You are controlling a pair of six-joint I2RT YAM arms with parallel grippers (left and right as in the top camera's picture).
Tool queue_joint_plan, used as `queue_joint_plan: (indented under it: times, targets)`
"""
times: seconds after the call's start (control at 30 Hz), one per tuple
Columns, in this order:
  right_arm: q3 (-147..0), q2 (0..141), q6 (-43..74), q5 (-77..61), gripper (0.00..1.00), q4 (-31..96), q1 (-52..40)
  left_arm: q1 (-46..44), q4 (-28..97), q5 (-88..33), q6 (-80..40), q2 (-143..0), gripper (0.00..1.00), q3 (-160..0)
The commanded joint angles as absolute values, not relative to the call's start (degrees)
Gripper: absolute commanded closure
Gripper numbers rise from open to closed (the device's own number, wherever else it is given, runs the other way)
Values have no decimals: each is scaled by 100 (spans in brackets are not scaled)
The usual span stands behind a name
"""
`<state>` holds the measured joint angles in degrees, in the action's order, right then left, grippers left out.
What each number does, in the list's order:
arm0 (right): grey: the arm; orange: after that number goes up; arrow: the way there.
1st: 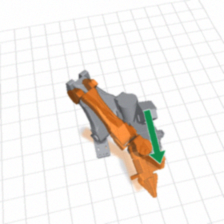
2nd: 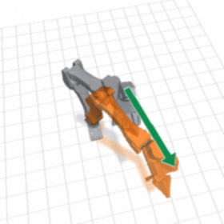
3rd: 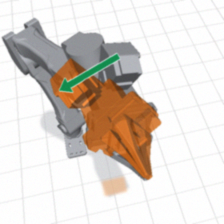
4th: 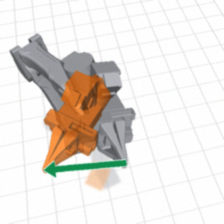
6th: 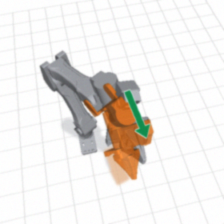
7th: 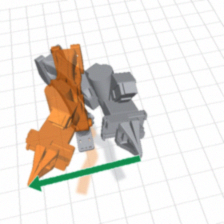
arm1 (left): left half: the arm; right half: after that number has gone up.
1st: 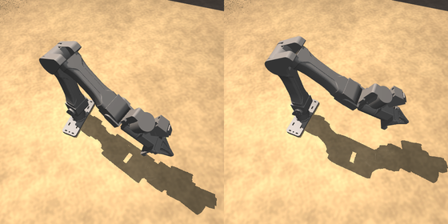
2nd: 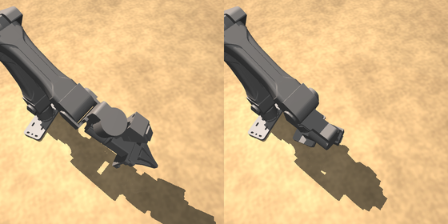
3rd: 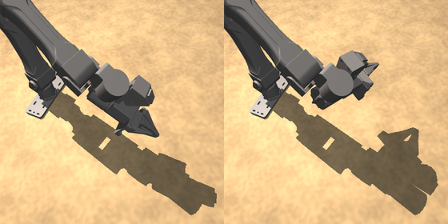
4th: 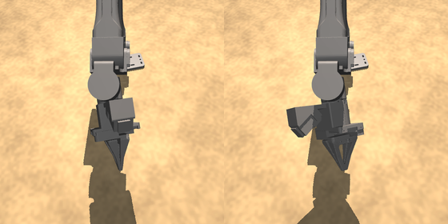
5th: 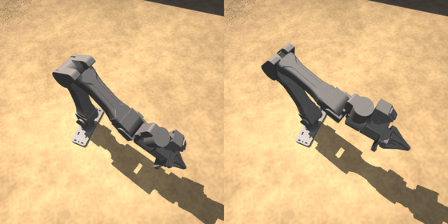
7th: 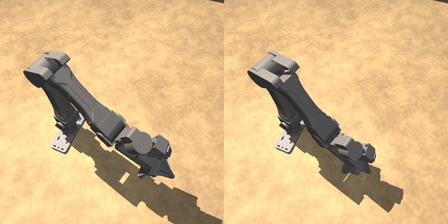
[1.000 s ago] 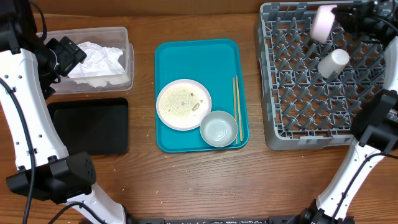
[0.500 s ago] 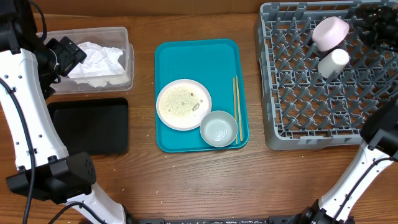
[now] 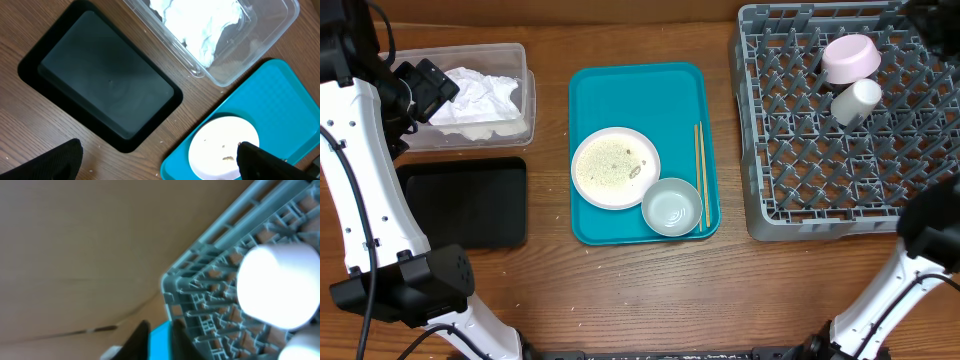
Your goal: Sort waste into correct bins and load items into the dishwasher
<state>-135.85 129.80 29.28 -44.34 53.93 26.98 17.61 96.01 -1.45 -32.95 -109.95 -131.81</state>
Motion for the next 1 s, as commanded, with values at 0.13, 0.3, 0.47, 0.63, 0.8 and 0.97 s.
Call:
queue_joint_plan:
  times: [0.13,0.3,0.47,0.63,0.8,0.97]
  targets:
    - [-13614,13181,2370,-228,96,5612,1354,1723,9590,-132,-3363,-11024,0,-13238]
    - [-13611,13476,2373,1109,96,5448,840,1723,9590,-132,-3363,-11024,0,-13238]
    - [-13609,13760,2401,1157,96,5461,836,1723,9590,-132,-3363,-11024,0,-13238]
    - [-13609,13830,2418,1317,96,5651,963,1723,9590,-132,-3363,-11024,0,-13238]
    - [-13609,13839,2421,1326,96,5959,1125,1723,9592,-132,-3363,-11024,0,-13238]
    - [-13609,13847,2421,1330,96,6112,1295,1723,9590,-132,-3363,-11024,0,-13238]
